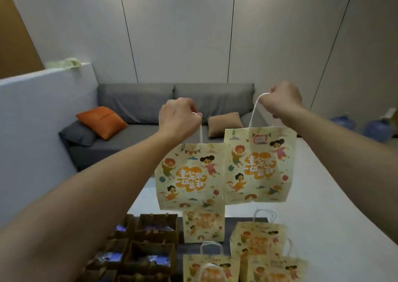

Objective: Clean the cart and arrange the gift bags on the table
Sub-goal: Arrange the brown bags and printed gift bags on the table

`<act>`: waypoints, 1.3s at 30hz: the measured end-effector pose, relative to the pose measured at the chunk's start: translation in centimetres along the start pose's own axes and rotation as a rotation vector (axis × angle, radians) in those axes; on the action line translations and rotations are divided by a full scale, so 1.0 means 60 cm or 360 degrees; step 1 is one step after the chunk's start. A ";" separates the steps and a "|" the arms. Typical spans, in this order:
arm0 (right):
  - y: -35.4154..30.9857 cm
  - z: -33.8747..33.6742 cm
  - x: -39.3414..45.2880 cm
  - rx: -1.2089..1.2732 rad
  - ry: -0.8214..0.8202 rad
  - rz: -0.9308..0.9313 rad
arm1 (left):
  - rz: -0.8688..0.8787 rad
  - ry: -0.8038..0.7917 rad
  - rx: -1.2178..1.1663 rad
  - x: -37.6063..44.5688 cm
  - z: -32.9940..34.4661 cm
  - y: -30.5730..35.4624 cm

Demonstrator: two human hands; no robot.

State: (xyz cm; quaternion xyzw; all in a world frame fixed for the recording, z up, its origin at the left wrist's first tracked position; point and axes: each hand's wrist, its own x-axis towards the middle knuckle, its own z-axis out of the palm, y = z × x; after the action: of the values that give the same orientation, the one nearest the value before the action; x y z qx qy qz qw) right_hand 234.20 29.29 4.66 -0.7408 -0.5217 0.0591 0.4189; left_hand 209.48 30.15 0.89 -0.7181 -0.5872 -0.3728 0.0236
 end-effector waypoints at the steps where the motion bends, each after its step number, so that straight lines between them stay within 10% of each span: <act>1: -0.019 -0.009 -0.003 0.0020 0.0015 -0.0007 | -0.0002 0.0041 -0.0008 0.006 -0.026 0.001; 15: -0.143 0.036 -0.098 0.0100 -0.0083 -0.0003 | 0.0045 0.0226 -0.0012 0.002 -0.204 -0.108; 39: 0.039 0.357 -0.196 -0.0248 -0.0887 0.0148 | -0.0375 0.0084 0.0180 -0.071 -0.066 -0.244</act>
State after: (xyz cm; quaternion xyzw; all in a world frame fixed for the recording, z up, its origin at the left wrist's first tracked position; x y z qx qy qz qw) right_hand 219.36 31.35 -14.82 -0.7491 -0.5852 0.2392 0.1980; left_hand 194.73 29.28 -4.53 -0.6317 -0.6867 -0.3581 0.0355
